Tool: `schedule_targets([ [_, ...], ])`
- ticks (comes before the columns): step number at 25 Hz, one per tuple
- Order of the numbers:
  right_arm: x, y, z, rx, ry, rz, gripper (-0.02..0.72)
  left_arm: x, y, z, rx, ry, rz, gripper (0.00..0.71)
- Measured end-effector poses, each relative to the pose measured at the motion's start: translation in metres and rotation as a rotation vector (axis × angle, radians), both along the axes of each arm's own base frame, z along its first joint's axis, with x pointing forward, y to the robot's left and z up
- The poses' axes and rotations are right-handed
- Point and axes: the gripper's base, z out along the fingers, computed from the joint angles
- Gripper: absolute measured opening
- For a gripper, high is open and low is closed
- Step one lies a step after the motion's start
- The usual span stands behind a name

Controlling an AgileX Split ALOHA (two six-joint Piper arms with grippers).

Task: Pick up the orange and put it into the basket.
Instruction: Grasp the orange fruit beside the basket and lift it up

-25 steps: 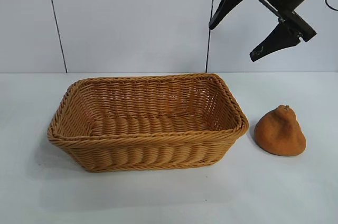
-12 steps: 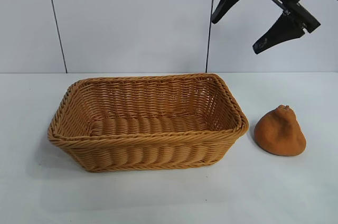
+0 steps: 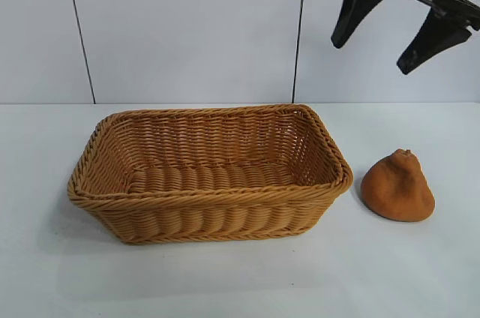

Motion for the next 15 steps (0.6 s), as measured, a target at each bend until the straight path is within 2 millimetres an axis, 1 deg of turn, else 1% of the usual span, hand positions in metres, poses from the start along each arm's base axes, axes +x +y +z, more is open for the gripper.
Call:
schedule_targets([
  [2,0.001,-0.010,-0.001,-0.042,0.002,-0.028,0.631,-0.007,0.000,0.000,-0.002,-0.047,0.000,0.583],
  [5,0.003,-0.024,-0.002,-0.065,0.002,-0.067,0.631,-0.009,0.001,0.000,0.003,-0.056,0.003,0.583],
  [7,0.004,-0.029,-0.002,-0.070,0.003,-0.081,0.631,-0.009,0.001,0.000,0.003,-0.056,0.003,0.583],
  [9,0.007,-0.031,-0.008,-0.075,0.016,-0.084,0.631,-0.009,0.001,0.000,0.003,-0.056,0.003,0.583],
  [12,0.013,-0.030,-0.026,-0.079,0.063,-0.082,0.631,-0.009,0.001,0.000,0.003,-0.056,0.003,0.583],
  [15,0.023,-0.030,-0.055,-0.091,0.115,-0.086,0.631,-0.009,0.001,0.000,0.003,-0.056,0.003,0.583],
])
